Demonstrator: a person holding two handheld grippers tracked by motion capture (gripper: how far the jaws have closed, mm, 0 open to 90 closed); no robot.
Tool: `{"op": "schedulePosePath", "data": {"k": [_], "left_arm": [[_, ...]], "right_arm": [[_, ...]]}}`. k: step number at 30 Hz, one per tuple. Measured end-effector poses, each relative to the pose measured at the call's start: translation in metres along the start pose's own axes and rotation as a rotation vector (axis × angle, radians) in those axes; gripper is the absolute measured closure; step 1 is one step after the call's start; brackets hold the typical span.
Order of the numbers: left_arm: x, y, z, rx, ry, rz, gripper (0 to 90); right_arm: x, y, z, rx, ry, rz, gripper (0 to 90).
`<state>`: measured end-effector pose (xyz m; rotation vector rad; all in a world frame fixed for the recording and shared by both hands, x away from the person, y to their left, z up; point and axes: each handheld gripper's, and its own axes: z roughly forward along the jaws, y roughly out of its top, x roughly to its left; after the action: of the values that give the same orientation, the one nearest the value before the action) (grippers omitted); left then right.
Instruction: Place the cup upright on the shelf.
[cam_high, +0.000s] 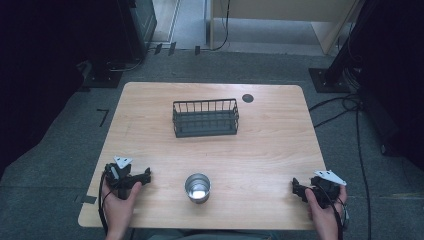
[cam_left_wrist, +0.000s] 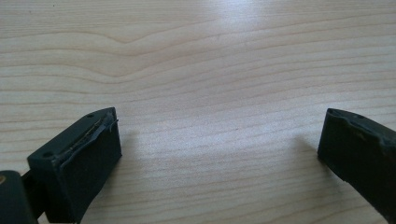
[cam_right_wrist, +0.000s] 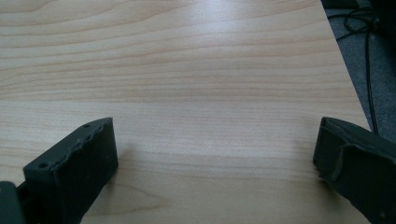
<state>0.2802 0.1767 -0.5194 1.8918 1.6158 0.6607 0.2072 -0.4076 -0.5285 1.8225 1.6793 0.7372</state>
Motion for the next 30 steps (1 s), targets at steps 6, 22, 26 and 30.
{"op": "schedulePosePath", "data": {"k": [6, 22, 26, 30], "left_arm": [[0.000, 0.000, 0.000, 0.002, 0.000, 0.000, 0.0], [-0.001, -0.001, -0.001, 0.003, 0.001, 0.003, 0.0], [-0.001, -0.001, -0.001, 0.003, 0.001, 0.004, 0.0], [-0.001, -0.001, -0.001, 0.002, 0.001, 0.004, 0.0]], "right_arm": [[0.005, 0.002, -0.003, -0.005, 0.015, 0.001, 3.6], [0.077, 0.029, -0.030, -0.090, 0.200, -0.141, 3.2], [0.092, 0.031, -0.034, -0.097, 0.235, -0.163, 3.2], [0.101, 0.031, -0.036, -0.097, 0.261, -0.175, 3.2]]}}
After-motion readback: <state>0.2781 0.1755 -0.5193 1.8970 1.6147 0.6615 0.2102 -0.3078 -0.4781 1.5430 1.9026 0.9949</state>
